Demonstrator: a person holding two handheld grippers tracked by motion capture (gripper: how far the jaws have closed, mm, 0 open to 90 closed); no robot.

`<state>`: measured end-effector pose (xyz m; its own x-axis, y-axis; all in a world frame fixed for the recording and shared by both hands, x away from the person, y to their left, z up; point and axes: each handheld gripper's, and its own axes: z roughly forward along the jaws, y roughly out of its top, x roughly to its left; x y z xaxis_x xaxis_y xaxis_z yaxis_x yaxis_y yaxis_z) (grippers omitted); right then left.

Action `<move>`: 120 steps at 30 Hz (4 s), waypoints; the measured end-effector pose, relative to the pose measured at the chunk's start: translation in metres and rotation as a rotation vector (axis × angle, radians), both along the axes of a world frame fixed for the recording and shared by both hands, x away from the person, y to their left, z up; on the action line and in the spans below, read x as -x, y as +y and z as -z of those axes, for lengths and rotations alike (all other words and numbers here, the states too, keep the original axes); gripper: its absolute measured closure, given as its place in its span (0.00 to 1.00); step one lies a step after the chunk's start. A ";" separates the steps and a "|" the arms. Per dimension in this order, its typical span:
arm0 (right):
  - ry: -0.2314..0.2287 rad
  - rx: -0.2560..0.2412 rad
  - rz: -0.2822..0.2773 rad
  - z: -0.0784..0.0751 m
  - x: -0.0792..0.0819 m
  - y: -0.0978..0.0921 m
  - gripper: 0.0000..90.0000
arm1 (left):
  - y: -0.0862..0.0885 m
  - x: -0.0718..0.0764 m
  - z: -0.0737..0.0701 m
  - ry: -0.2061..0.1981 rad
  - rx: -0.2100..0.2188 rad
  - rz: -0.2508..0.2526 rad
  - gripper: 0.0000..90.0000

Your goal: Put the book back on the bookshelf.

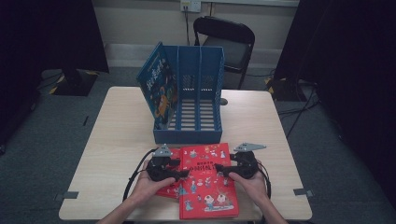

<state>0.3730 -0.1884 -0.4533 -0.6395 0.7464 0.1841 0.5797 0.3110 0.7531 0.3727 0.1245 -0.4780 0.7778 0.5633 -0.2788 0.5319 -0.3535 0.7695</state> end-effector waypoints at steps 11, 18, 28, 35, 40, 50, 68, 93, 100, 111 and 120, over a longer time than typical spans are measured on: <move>0.047 -0.040 -0.072 -0.007 -0.018 0.013 0.27 | 0.001 -0.005 0.000 0.034 0.023 -0.003 0.39; 0.069 -0.049 -0.071 0.002 -0.022 0.018 0.21 | 0.000 -0.004 0.000 0.012 0.016 -0.009 0.38; 0.028 -0.094 -0.103 -0.007 -0.018 0.015 0.42 | 0.002 -0.005 0.001 0.036 0.048 -0.018 0.37; -0.015 -0.116 -0.119 -0.013 -0.015 0.015 0.48 | 0.004 -0.006 0.000 0.072 0.064 -0.033 0.26; -0.051 -0.126 -0.129 -0.018 -0.012 0.016 0.52 | 0.007 -0.008 0.001 0.104 0.102 -0.044 0.23; -0.090 -0.151 -0.149 -0.026 -0.007 0.018 0.58 | 0.006 -0.007 -0.001 0.103 0.124 -0.035 0.20; -0.135 -0.193 -0.189 -0.038 0.003 0.020 0.67 | 0.009 -0.006 -0.011 0.146 0.193 -0.001 0.26; -0.148 -0.242 -0.173 -0.061 0.000 0.020 0.69 | 0.023 -0.010 -0.042 0.060 0.240 -0.020 0.43; -0.170 -0.269 -0.176 -0.072 0.000 0.024 0.69 | 0.032 -0.011 -0.056 0.022 0.261 -0.017 0.47; -0.222 -0.269 -0.162 -0.089 -0.002 0.031 0.71 | 0.038 -0.014 -0.075 -0.051 0.278 -0.058 0.51; -0.243 -0.276 -0.159 -0.100 -0.006 0.033 0.72 | 0.040 -0.019 -0.086 -0.113 0.290 -0.064 0.54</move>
<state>0.3792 -0.1551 -0.3537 -0.7927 0.5782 0.1931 0.3356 0.1494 0.9301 0.3916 0.1647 -0.3917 0.7782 0.5220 -0.3492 0.4518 -0.0790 0.8886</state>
